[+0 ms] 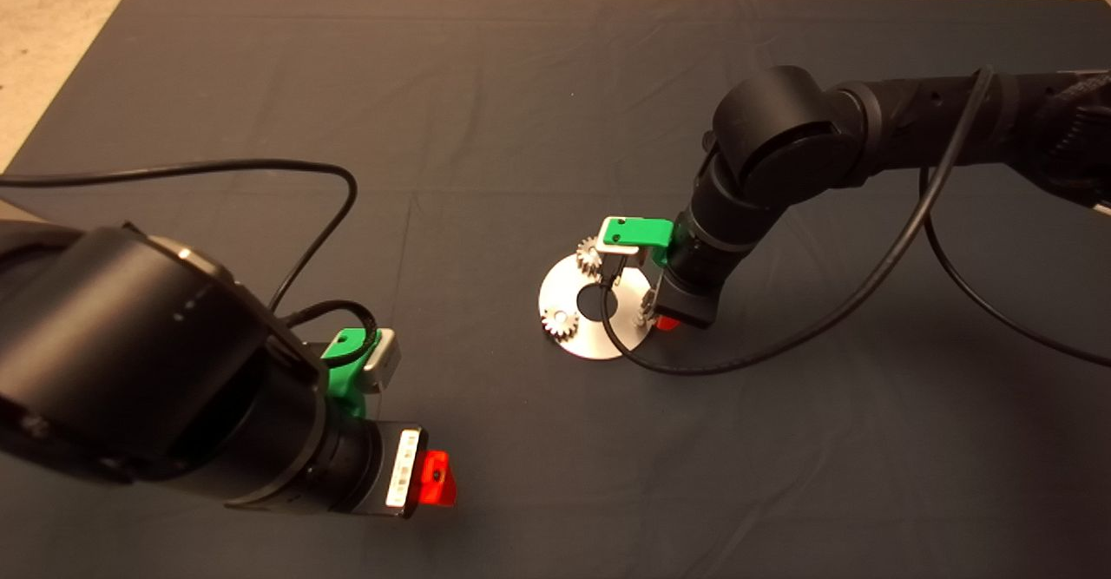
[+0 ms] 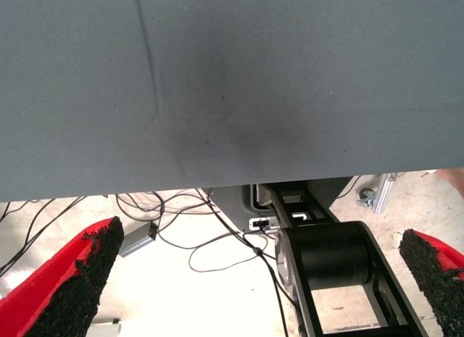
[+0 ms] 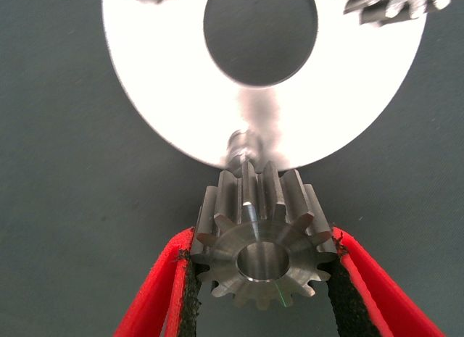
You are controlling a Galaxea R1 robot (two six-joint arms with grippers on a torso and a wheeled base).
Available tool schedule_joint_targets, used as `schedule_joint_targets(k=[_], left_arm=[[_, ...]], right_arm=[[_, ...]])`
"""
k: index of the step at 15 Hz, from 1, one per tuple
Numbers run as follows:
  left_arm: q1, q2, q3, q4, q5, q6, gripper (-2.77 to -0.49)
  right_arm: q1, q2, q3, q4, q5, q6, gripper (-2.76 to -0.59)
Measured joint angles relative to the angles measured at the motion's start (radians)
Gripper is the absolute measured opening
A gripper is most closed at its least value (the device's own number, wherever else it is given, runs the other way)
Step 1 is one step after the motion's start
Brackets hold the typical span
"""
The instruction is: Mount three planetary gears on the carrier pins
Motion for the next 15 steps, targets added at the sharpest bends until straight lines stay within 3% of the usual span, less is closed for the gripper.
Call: schedule_joint_targets(k=[7,15], left_arm=[[0.0,0.002,0.0,0.0,0.0,-0.001,-0.51],[0.0,0.002,0.007,-0.014,0.0,-0.01,-0.51]], right_arm=[[-0.012,0.013,-0.03,-0.043,0.0,0.0,-2.3],[-0.026,0.03,-0.03,-0.047,0.0,-0.004,-2.3]])
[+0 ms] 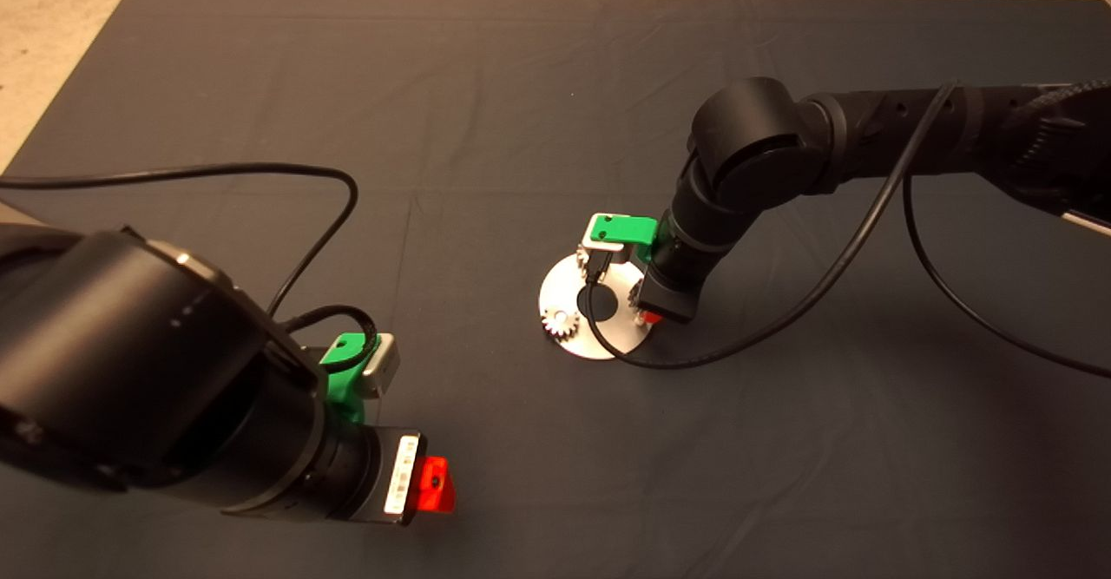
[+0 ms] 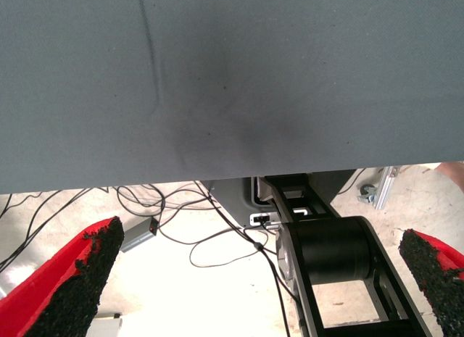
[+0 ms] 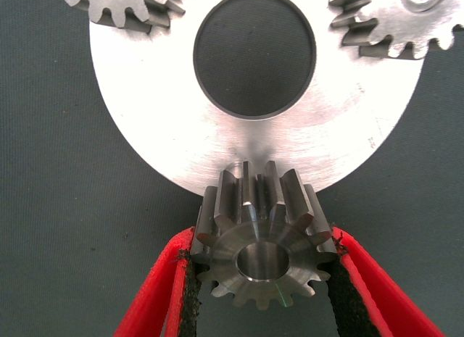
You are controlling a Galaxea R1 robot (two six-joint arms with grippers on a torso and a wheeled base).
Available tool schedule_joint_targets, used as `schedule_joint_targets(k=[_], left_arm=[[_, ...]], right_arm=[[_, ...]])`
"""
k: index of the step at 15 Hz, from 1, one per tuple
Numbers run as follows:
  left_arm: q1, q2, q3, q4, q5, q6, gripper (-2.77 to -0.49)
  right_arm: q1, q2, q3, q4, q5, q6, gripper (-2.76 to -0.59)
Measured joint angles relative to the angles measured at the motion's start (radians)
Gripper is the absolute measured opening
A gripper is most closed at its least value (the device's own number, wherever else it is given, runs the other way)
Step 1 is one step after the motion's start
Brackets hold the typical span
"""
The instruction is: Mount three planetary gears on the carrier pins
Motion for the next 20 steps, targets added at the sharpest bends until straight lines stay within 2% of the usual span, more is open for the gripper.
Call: schedule_joint_targets(k=[13,20], left_arm=[[0.0,0.0,0.0,-0.016,0.0,0.0,-0.51],[0.0,-0.001,0.0,-0.019,0.0,0.0,-0.51]], right_arm=[[-0.018,0.003,0.0,-0.003,0.001,-0.001,-2.3],[-0.032,0.002,0.0,-0.007,-0.003,-0.001,-2.3]])
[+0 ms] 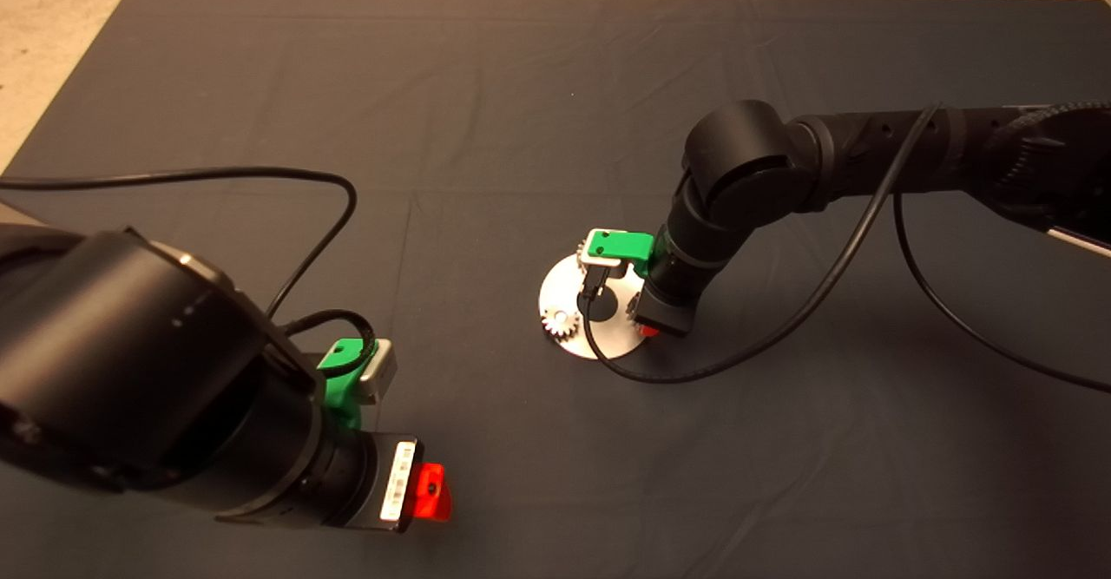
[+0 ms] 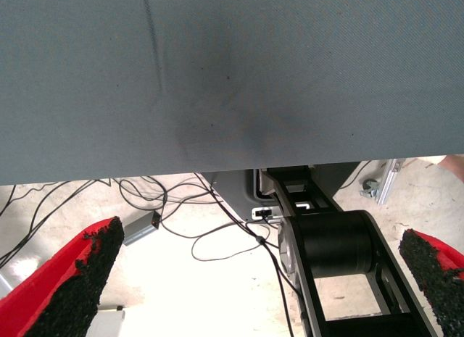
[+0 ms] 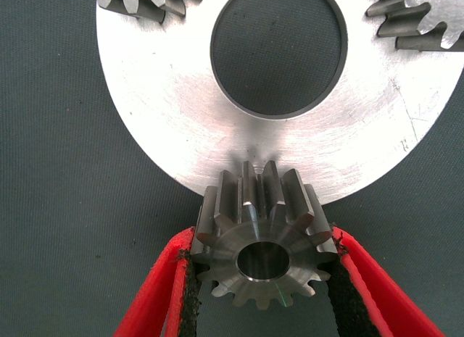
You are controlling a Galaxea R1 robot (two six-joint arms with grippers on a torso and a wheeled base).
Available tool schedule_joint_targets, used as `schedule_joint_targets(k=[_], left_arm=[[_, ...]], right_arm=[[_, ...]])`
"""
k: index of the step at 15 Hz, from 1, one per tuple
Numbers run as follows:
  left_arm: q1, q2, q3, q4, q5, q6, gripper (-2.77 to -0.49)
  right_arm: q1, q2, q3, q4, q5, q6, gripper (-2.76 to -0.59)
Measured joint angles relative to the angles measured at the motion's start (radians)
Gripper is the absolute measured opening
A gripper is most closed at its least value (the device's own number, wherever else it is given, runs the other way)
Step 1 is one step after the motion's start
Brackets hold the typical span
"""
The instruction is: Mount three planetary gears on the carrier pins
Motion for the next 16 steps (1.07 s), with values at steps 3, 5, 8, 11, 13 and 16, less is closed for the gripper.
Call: schedule_joint_targets(k=[3,5,8,11,13,16], left_arm=[[0.0,0.0,0.0,0.0,0.0,0.0,-0.51],[0.0,0.0,0.002,-0.001,0.0,0.0,-0.51],[0.0,0.0,0.002,-0.001,0.0,0.0,-0.51],[0.0,0.0,0.002,-0.002,0.0,0.0,-0.51],[0.0,0.0,0.002,-0.002,0.0,0.0,-0.51],[0.0,0.0,0.002,-0.003,0.0,0.0,-0.51]], right_arm=[[-0.006,0.0,0.0,-0.007,0.0,0.0,-2.3],[-0.011,0.0,0.0,-0.01,0.001,-0.003,-2.3],[-0.011,0.0,0.0,-0.01,0.001,-0.012,-2.3],[-0.011,0.0,0.0,-0.01,0.001,-0.018,-2.3],[-0.011,0.0,0.0,-0.01,0.001,-0.021,-2.27],[-0.011,0.0,0.0,-0.01,0.001,-0.022,-2.22]])
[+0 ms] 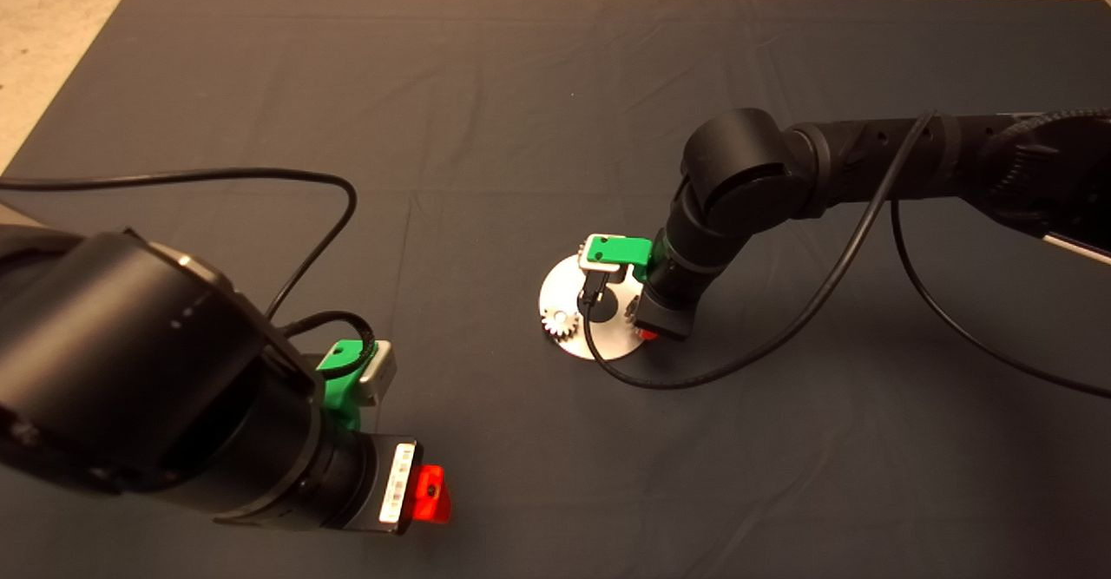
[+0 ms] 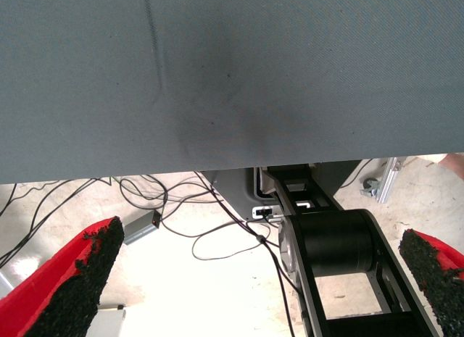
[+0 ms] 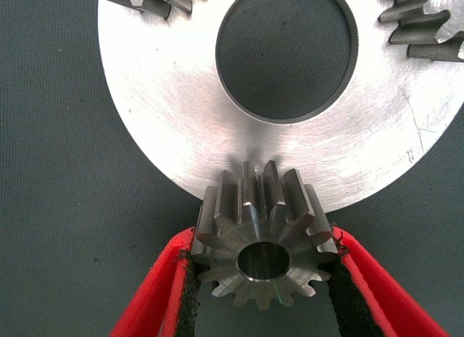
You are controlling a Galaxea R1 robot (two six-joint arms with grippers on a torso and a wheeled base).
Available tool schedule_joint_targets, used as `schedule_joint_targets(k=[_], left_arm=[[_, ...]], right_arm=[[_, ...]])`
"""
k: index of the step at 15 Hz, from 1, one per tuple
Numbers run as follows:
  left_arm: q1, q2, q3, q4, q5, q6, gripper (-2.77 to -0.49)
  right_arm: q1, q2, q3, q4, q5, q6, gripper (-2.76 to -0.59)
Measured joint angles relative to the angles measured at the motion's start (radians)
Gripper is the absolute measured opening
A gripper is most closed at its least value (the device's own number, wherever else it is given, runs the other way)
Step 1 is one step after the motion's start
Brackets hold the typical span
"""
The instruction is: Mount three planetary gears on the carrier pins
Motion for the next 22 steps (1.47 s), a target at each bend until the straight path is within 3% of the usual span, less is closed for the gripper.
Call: schedule_joint_targets(k=[3,8,10,11,14,16,19,20,22], left_arm=[[0.0,0.0,0.0,0.0,0.0,0.0,-0.51],[0.0,0.0,0.0,0.0,0.0,0.0,-0.51],[0.0,-0.001,0.0,0.0,0.0,0.0,-0.51],[0.0,-0.002,0.0,0.0,0.0,0.0,-0.51],[0.0,-0.002,0.0,0.0,0.0,0.0,-0.51],[0.0,-0.002,0.0,0.0,0.0,0.0,-0.51],[0.0,-0.002,0.0,0.0,0.0,0.0,-0.51],[0.0,-0.001,0.0,0.0,0.0,0.0,-0.51],[0.0,0.003,0.005,0.0,0.0,0.004,-0.51]], right_arm=[[0.0,0.0,0.0,0.0,-0.001,-0.003,-2.19],[0.0,-0.001,0.004,0.0,0.0,-0.003,-1.91],[0.001,-0.018,0.04,0.0,0.003,-0.003,-1.87],[0.007,-0.035,0.071,0.001,0.004,-0.003,-1.76],[0.037,-0.079,0.131,0.005,0.004,-0.001,-1.75],[0.068,-0.185,0.186,0.022,0.011,0.012,-1.62],[0.083,-0.387,0.232,0.074,0.005,0.124,-1.49],[0.093,-0.448,0.27,0.087,-0.006,0.177,-1.44],[0.107,-0.549,0.388,0.144,-0.005,0.311,-1.36]])
